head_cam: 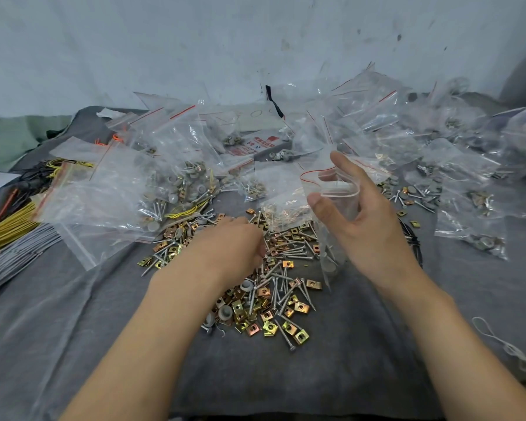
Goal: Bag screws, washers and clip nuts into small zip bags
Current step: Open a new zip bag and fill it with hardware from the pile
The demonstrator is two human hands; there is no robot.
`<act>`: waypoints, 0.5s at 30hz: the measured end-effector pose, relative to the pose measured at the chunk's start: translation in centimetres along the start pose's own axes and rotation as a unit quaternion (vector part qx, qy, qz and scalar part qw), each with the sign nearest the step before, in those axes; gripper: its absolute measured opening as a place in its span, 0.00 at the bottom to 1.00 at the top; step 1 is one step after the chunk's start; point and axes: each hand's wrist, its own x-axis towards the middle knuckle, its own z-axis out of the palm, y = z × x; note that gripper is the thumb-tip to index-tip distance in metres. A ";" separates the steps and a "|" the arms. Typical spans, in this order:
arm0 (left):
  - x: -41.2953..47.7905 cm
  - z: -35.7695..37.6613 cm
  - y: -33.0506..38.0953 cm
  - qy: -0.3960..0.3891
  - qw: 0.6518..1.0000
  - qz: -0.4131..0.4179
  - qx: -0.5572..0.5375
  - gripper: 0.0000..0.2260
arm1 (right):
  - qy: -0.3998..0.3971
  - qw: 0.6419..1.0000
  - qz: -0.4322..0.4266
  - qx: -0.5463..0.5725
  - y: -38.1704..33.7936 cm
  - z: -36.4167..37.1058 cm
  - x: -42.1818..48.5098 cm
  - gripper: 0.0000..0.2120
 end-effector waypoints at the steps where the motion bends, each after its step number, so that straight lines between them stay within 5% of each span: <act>1: 0.1 0.0 0.0 0.003 1.000 0.005 0.012 0.07 | -0.001 1.000 -0.001 0.002 0.0 0.0 0.0 0.33; 4: 0.2 0.0 -0.1 0.024 0.999 0.025 0.006 0.08 | 0.001 1.000 -0.002 0.007 0.1 0.0 0.0 0.33; 8: 0.0 -1.2 -0.6 0.089 0.978 0.032 -0.184 0.04 | -0.001 1.000 -0.003 0.005 0.1 0.0 -0.1 0.34; 15: 0.3 -3.8 0.8 0.315 0.846 0.044 -0.428 0.05 | -0.010 1.000 -0.012 -0.018 0.2 0.4 -0.2 0.32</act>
